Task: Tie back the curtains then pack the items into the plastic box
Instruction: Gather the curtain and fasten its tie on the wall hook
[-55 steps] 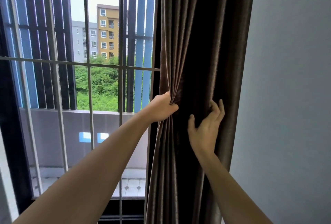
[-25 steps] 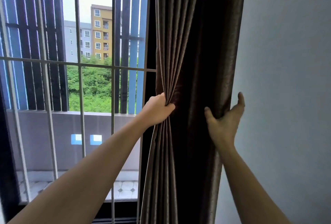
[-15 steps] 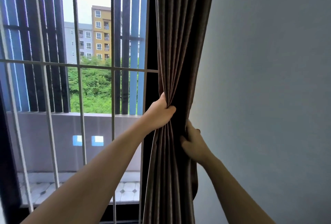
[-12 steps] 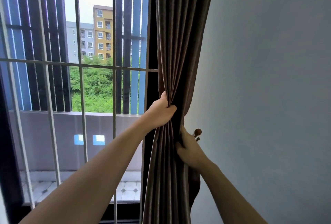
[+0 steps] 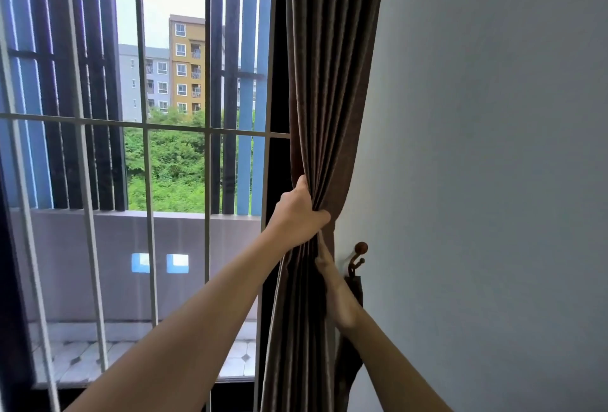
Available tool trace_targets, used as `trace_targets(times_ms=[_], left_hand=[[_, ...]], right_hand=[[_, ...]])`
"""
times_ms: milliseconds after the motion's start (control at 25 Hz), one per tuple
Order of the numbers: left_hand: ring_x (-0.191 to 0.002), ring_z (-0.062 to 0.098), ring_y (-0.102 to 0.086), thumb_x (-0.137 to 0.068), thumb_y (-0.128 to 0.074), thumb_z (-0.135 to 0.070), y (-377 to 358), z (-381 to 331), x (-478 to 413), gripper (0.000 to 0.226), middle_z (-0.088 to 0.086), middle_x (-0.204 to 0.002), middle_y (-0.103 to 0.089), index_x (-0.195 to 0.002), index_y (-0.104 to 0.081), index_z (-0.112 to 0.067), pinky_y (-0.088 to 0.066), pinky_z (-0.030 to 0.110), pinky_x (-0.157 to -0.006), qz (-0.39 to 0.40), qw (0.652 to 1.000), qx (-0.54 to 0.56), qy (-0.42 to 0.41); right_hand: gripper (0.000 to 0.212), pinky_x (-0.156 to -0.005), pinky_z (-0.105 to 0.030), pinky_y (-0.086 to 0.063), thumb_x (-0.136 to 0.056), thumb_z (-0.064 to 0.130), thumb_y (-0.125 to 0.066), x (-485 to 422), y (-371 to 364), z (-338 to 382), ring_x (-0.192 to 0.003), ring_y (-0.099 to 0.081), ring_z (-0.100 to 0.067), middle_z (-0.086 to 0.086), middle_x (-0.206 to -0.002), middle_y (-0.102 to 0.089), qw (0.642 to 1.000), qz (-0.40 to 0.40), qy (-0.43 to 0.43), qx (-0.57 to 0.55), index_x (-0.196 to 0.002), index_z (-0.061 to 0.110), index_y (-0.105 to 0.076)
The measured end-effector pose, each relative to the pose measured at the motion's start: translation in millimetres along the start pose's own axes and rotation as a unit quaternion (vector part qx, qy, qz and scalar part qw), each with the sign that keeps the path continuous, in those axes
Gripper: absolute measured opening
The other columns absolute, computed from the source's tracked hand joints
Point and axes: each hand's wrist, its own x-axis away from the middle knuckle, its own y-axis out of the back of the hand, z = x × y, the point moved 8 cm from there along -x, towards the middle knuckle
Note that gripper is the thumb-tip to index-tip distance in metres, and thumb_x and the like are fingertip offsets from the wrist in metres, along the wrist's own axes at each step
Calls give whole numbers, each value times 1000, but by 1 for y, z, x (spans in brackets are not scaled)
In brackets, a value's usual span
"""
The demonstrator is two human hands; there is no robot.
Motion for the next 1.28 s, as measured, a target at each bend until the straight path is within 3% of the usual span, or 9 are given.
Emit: trace_targets(times_ms=[80, 160, 320, 680, 840, 960, 1040, 1160, 1280], left_hand=[[-81, 16, -61, -74, -58, -3, 4, 4, 3, 36, 1, -89, -62, -106, -53, -18, -47, 22, -61, -1, 998, 54, 24], [-75, 19, -63, -71, -54, 1, 5, 4, 10, 27, 0, -78, -63, -89, -61, -17, -48, 24, -59, -23, 993, 108, 43], [-58, 17, -53, -75, -38, 18, -2, 5, 17, 34, 3, -64, -53, -72, -49, -14, -44, 21, -46, -11, 959, 266, 95], [-58, 15, -41, -42, -35, 6, -7, 12, 14, 32, 5, -66, -40, -68, -35, -11, -33, 20, -47, 37, 920, 367, 133], [-39, 8, -48, -39, -32, 5, -11, 11, 13, 29, 0, -51, -45, -63, -35, -10, -35, 11, -41, 49, 915, 381, 122], [-49, 13, -47, -40, -32, 5, -12, 14, 10, 28, 3, -58, -42, -63, -35, -10, -36, 14, -43, 51, 919, 373, 118], [-56, 16, -42, -40, -34, 5, -14, 17, 8, 28, 3, -58, -41, -64, -35, -10, -34, 20, -49, 50, 919, 373, 116], [-57, 16, -41, -44, -38, 3, -13, 25, 2, 23, 2, -56, -43, -63, -38, -10, -32, 24, -53, 34, 926, 362, 97], [-64, 16, -51, -66, -48, 5, -9, 34, -1, 15, 3, -65, -52, -72, -53, -9, -40, 26, -57, 4, 944, 324, 65]], right_hand=[[50, -85, -1, -40, -96, 50, -28, -9, 17, 7, -116, -42, 17, 15, -141, -33, 993, -92, -5, -78, -142, 30, -19], [39, -86, -2, -41, -100, 40, -17, -23, 35, 20, -118, -42, 14, 23, -135, -37, 984, -159, 12, -83, -139, 36, -21], [93, -116, -41, -27, -70, 89, -13, -49, 70, 40, -137, -33, -9, 9, -150, -35, 973, -231, -2, -24, -146, 37, -21], [116, -112, -52, -31, -46, 99, -37, -63, 86, 25, -125, -52, -24, -3, -137, -53, 983, -90, -105, -123, -137, 27, -45], [122, -110, -49, -36, -40, 98, -44, -58, 79, 29, -121, -56, -25, -8, -133, -57, 982, -62, -106, -143, -135, 22, -47], [124, -108, -46, -40, -35, 98, -45, -51, 77, 32, -119, -57, -23, -6, -131, -58, 985, -46, -107, -123, -134, 23, -47], [117, -104, -42, -44, -37, 98, -44, -46, 77, 35, -115, -59, -21, -4, -127, -60, 990, -50, -101, -85, -130, 25, -49], [92, -101, -37, -45, -62, 85, -44, -43, 86, 42, -111, -60, -18, -2, -128, -58, 990, -119, -77, 13, -130, 23, -46], [76, -99, -34, -46, -71, 65, -48, -40, 97, 48, -112, -58, -18, 0, -129, -56, 983, -161, -56, 71, -132, 20, -44]])
